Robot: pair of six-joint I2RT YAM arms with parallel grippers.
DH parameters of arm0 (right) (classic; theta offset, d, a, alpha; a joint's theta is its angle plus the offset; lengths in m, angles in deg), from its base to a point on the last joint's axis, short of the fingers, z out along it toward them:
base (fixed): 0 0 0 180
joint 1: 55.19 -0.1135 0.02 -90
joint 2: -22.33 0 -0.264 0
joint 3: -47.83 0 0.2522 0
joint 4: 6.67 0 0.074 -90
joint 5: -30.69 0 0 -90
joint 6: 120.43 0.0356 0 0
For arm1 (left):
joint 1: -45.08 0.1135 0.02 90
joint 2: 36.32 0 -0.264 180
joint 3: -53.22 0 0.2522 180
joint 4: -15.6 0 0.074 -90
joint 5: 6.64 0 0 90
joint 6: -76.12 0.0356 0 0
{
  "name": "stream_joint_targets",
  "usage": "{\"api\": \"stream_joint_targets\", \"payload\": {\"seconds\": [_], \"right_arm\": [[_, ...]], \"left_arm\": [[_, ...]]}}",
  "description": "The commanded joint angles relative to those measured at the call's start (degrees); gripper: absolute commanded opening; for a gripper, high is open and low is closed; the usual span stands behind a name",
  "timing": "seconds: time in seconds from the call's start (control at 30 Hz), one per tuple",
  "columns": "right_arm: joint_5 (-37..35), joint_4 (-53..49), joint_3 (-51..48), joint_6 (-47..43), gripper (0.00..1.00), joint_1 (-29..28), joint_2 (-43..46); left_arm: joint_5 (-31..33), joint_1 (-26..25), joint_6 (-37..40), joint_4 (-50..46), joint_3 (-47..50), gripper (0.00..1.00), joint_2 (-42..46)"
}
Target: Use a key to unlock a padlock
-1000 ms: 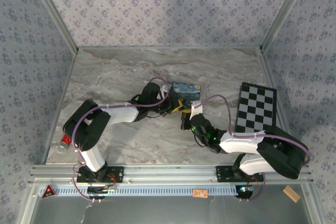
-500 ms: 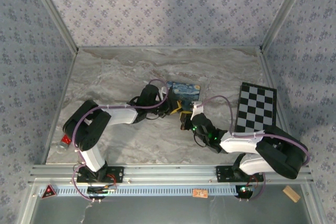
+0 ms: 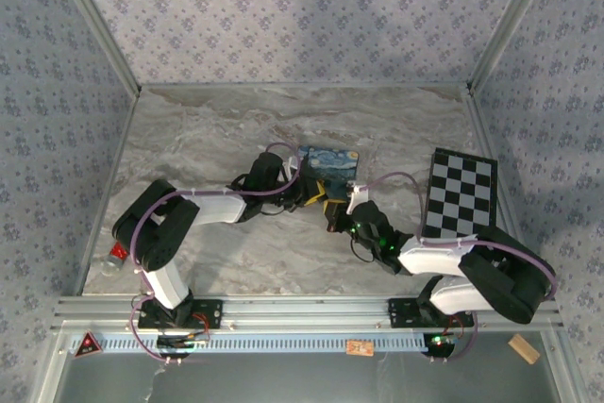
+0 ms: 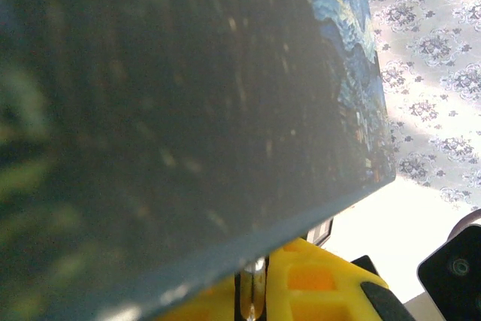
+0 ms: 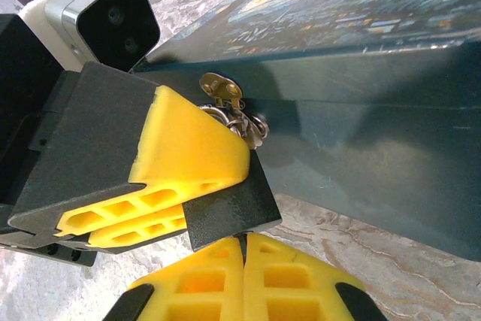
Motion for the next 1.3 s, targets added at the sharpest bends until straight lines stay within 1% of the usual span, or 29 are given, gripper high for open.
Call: {"api": "stream_joint_targets", "payload": {"seconds": [0.0,0.13,0.37,0.47,0.57,0.73,0.83,0.93,1.27], "right_arm": [[0.29,-1.30,-1.45,-0.11,0.00,2.17,0.24],[3.25,-1.91,-0.25,-2.75,0.00,2.47,-0.39],[4.91,-0.82,-0.37,-2.75,0.00,4.67,-1.42],[1.62,-2.18,-0.03,-9.18,0.06,2.31,-1.35],[0.57,-3.27,0.57,-15.36,0.17,0.60,-2.33],[-0.89,-4.21,2.53,-19.59,0.29,-0.15,-3.59],[-2.27,-5.86,4.27,-20.85,0.30,-0.71,-4.46],[-4.08,-5.17,4.49,-21.03,0.29,-1.13,-4.75],[-3.82,-4.53,7.27,-24.12,0.29,-1.92,-6.61]], "left_arm": [[-0.03,1.51,-0.20,1.38,-0.30,0.00,2.57],[-0.02,1.77,-0.28,0.98,-0.47,0.00,2.56],[-0.22,1.98,-0.50,0.89,-1.22,0.00,3.16],[0.26,2.07,-0.40,0.26,-1.43,0.00,3.27],[0.18,2.14,-0.64,-0.35,-1.61,0.00,2.92],[-0.72,2.24,-0.89,-0.47,-1.97,0.00,3.07],[-0.64,2.22,-0.23,-1.82,-2.11,0.00,3.90],[-0.51,2.20,-0.03,-2.40,-2.31,0.00,4.40],[-1.08,1.61,0.16,-2.96,-2.27,0.00,4.56]]}}
